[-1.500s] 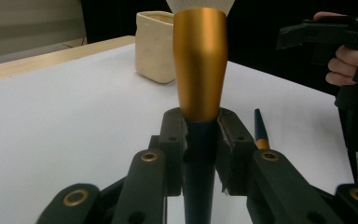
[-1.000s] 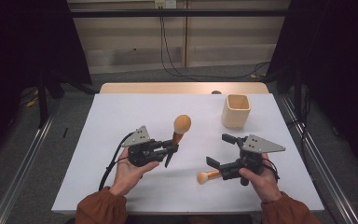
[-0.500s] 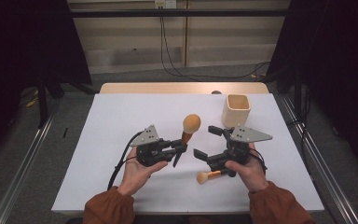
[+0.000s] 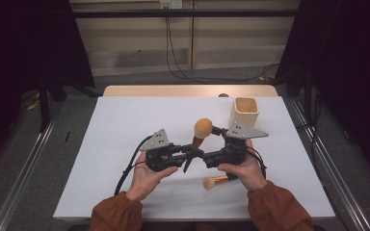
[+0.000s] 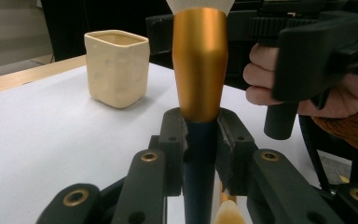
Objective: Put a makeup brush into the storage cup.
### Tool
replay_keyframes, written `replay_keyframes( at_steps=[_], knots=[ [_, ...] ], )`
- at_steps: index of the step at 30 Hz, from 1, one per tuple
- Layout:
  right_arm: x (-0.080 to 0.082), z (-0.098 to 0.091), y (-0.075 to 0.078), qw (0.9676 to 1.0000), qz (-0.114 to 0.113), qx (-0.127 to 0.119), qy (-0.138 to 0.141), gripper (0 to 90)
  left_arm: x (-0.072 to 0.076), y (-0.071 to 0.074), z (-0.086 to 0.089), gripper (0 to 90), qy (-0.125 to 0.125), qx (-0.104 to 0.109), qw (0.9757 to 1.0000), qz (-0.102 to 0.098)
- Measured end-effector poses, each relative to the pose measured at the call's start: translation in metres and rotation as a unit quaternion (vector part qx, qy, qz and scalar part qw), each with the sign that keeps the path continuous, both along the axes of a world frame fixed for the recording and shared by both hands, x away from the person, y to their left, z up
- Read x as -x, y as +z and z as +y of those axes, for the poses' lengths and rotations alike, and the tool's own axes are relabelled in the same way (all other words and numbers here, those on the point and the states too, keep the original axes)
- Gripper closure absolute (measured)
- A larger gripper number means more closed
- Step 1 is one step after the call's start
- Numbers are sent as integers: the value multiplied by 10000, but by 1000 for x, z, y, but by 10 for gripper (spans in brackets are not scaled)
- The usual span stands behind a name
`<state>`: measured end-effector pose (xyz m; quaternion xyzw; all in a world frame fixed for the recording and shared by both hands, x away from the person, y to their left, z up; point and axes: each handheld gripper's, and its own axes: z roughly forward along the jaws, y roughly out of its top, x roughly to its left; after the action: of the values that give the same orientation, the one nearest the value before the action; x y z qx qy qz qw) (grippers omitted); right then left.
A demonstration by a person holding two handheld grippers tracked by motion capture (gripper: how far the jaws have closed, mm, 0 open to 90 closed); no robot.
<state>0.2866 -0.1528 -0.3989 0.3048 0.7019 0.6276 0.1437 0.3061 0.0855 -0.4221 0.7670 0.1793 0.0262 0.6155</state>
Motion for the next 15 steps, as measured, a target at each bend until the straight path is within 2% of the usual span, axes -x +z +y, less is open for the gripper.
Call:
replay_keyframes(
  at_steps=[5, 15],
  knots=[
    [1, 2, -3, 10000, 17, 14, -54, 123, 0, -1, 0, 743, -1, 6, 10000, 7],
    [0, 1, -9, 9996, 207, -207, 55, 459, -2, -3, 0, 743, -21, -44, 10000, 20]
  ],
)
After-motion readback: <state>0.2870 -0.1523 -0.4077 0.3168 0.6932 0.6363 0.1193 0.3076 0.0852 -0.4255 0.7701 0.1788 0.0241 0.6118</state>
